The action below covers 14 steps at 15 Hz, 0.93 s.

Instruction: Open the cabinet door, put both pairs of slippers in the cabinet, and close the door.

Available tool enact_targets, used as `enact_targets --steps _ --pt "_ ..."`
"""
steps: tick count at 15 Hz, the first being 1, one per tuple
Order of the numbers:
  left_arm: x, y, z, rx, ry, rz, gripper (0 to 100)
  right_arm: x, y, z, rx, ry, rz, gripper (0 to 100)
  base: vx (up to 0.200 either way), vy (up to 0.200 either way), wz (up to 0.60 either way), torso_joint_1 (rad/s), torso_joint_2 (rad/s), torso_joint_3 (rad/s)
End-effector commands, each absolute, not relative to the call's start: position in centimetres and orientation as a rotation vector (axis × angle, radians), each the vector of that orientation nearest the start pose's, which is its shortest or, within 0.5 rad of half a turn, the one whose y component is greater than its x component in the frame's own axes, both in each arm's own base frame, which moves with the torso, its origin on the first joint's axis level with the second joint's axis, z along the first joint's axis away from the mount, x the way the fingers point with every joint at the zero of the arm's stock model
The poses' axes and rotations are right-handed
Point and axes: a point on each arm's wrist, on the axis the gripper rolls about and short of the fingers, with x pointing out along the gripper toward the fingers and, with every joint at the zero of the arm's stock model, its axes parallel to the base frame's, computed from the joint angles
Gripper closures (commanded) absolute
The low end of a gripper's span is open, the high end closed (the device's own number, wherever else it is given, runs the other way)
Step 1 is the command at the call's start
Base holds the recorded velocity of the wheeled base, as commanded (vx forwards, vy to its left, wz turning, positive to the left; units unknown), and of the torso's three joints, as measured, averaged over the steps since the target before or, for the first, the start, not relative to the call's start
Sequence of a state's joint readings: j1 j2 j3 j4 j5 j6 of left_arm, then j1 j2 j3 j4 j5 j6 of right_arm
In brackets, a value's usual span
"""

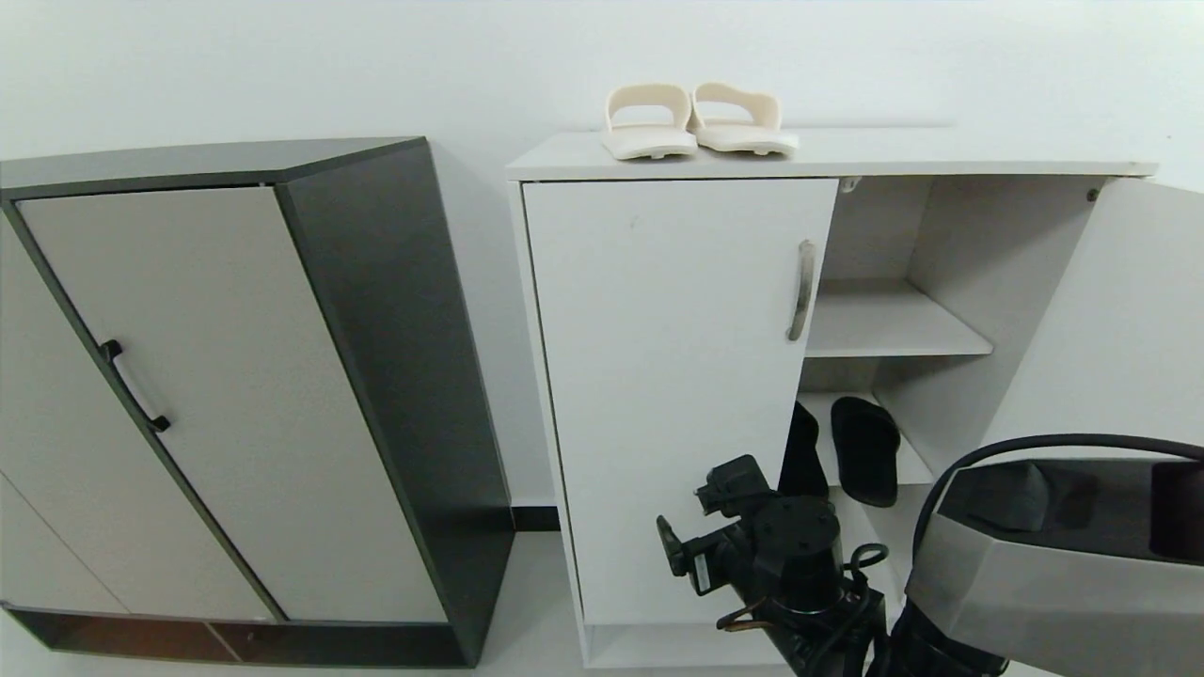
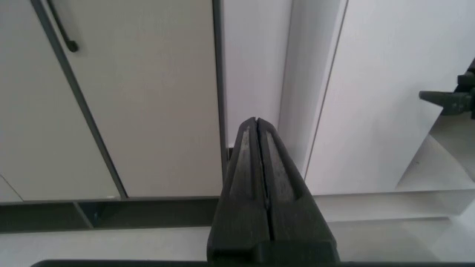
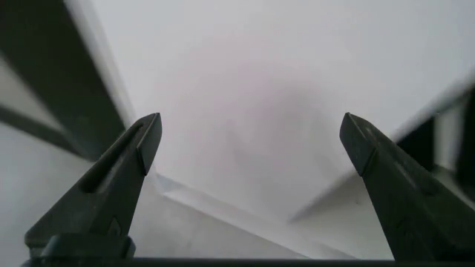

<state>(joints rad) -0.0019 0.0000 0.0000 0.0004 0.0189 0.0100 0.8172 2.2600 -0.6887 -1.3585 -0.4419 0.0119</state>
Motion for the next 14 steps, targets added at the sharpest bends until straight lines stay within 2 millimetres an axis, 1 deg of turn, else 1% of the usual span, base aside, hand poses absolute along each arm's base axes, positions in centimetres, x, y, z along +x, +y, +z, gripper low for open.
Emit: enact_targets --steps 1,4,6,14 --pt "-2.27 0.04 7.55 0.009 0.002 0.017 100 25.53 25.77 3.59 -0.112 0.167 0.378 0 0.0 0.0 0.0 0.0 0.0 0.0" --pt "-2.27 0.04 7.55 0.011 0.002 0.017 100 25.38 25.29 3.65 -0.169 0.128 0.381 0 0.0 0.0 0.0 0.0 0.0 0.0" --pt "-2.27 0.04 7.55 0.012 0.002 0.017 100 25.34 25.12 3.73 -0.157 0.11 0.412 0 0.0 0.0 0.0 0.0 0.0 0.0" --pt "-2.27 0.04 7.55 0.011 0.002 0.015 100 25.0 25.09 3.49 -0.16 0.119 0.446 0 0.0 0.0 0.0 0.0 0.0 0.0"
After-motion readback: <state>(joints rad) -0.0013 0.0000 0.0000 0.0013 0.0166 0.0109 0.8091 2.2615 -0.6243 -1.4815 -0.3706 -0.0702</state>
